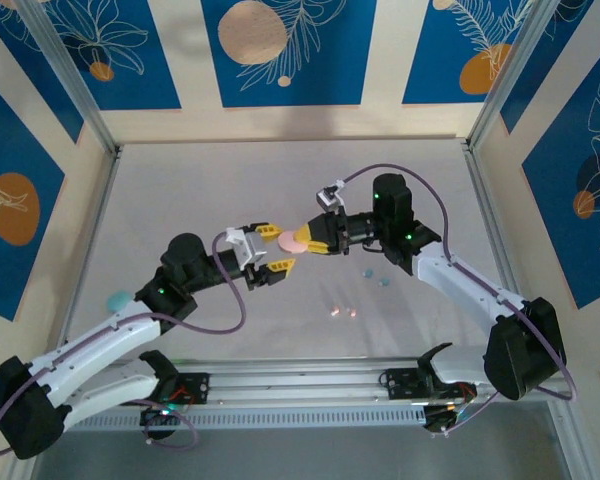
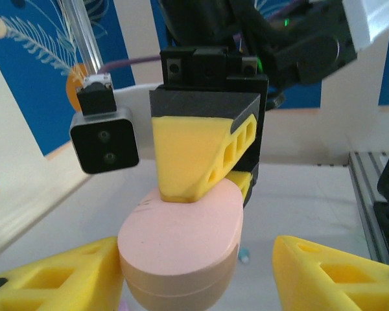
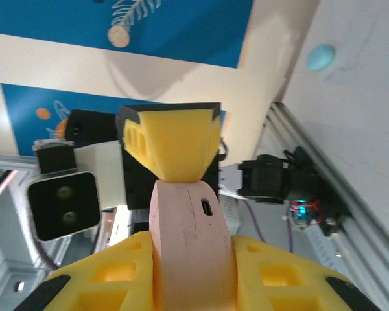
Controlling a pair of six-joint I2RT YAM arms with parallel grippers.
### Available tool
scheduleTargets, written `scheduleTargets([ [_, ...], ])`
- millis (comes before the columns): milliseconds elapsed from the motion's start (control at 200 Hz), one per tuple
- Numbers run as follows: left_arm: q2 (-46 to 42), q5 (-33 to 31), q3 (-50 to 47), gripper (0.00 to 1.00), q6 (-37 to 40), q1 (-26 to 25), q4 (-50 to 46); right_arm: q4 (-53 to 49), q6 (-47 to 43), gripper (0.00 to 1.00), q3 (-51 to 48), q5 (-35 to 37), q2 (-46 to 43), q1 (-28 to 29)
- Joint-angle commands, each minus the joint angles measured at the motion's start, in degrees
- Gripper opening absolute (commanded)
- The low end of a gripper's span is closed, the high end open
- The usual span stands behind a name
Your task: Insert wireless bluetooth earbuds into charging case
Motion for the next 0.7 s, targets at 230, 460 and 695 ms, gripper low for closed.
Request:
scheduleTargets([
  [230,1.79,2.12,-0.25,0.56,-2.93,0.02,11.94,20.93,15.97,0.2,-0.96,-2.03,1.82,1.27],
  [460,1.62,2.11,0.25,0.47,-3.47,0.11,11.61,20.37,15.6,0.2,-1.0,-1.88,2.5,1.46],
  [695,2.2,2.53,0.8,0.36,-3.55,0.03,10.8,18.3,14.37,0.21,-0.82,-1.51,2.2,1.55],
])
